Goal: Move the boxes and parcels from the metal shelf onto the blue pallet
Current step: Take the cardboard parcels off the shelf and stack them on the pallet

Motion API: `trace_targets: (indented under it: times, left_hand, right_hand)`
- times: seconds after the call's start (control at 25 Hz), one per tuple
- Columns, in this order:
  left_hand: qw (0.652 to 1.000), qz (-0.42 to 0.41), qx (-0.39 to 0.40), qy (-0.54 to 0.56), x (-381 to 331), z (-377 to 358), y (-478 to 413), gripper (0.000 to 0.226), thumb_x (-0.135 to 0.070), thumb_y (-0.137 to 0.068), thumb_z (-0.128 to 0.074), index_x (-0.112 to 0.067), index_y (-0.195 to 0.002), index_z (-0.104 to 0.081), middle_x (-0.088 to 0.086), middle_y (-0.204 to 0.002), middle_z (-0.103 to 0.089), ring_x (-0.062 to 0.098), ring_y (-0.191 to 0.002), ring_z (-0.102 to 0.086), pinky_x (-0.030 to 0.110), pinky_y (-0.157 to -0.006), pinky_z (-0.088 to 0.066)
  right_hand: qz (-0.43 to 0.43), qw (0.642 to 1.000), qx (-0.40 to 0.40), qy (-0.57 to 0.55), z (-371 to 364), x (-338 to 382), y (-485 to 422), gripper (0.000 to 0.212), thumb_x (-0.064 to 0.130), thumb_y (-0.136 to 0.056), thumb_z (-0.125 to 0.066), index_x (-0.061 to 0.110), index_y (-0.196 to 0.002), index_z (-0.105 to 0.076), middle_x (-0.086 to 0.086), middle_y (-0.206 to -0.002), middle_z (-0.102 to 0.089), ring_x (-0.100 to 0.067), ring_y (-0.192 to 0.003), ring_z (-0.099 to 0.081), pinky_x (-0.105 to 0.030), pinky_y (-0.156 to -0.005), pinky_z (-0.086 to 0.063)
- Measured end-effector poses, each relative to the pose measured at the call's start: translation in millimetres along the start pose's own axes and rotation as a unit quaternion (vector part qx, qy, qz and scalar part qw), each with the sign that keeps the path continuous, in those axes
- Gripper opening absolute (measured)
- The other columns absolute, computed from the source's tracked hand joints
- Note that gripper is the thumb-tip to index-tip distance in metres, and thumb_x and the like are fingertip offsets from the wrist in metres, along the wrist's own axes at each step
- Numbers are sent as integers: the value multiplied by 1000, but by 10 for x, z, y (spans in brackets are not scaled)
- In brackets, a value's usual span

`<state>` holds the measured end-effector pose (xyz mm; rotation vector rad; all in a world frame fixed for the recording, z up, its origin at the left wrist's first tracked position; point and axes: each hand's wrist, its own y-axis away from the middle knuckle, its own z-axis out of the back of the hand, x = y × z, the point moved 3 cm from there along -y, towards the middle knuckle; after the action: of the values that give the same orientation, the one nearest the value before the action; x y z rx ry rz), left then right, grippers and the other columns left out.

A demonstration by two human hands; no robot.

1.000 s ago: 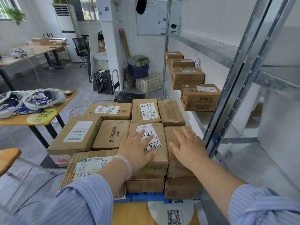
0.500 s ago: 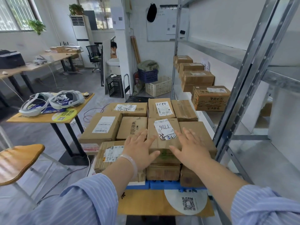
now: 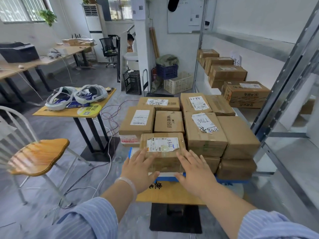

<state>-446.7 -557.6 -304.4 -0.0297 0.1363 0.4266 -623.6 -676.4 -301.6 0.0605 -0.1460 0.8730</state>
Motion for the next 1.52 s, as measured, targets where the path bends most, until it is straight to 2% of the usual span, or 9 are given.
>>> trace_targets:
  times: [0.2,0.44,0.8,0.96,1.16,1.4,1.52]
  left_hand:
    - [999,-6,44,-13,167,-89,-1,70,-68,-87,-30,-45,-149,-6,-10,-161,3,18,-147,1,52,-118,-6]
    - [1000,3,17,14,152,-75,-14,66,-66,-89,-33,-44,-148,-13,-10,-161,-2,17,-147,-3,49,-118,-7]
    - [993,110,-36,36,209,225,-347,62,-62,-92,-31,-42,-149,-16,-3,-161,-8,21,-147,-7,44,-117,-11]
    - [992,122,-32,33,268,202,-614,63,-63,-92,-31,-43,-149,-11,-3,-162,-5,22,-147,-7,46,-117,-12]
    - [992,107,-52,44,688,276,-1101,59,-61,-90,-35,-46,-145,-23,-3,-160,-13,20,-145,-9,43,-115,-9]
    - [996,85,16,19,1160,316,-1782,65,-71,-86,-27,-50,-146,-15,-4,-161,3,26,-146,3,49,-116,-8]
    - [997,64,49,21,1186,236,-1914,67,-75,-85,-25,-50,-146,-14,-7,-161,1,27,-146,4,50,-116,-11]
  right_hand:
    - [-20,999,37,10,-69,115,-42,74,58,-96,-30,28,-153,4,4,-161,8,-13,-146,10,-41,-117,6]
    - [-5,1000,8,-3,-66,91,-91,71,55,-96,-32,29,-154,-1,5,-162,3,-11,-146,8,-39,-118,6]
    - [87,996,2,-17,213,73,-699,68,58,-95,-32,32,-153,-7,3,-161,-4,-15,-146,0,-38,-118,5]
    - [135,990,-29,-31,341,227,-1044,64,56,-95,-30,33,-151,-13,4,-161,-7,-16,-146,-4,-40,-119,-3]
    - [60,997,20,-33,342,313,-1619,64,56,-97,-28,30,-153,-10,0,-162,1,-18,-147,3,-39,-119,0]
    - [-28,997,68,-16,174,298,-2181,65,60,-96,-26,32,-153,-11,-2,-162,-2,-20,-147,2,-43,-119,-5]
    - [-65,993,95,-3,75,238,-2281,66,64,-93,-23,34,-152,-15,0,-162,-6,-22,-147,-2,-45,-117,-8]
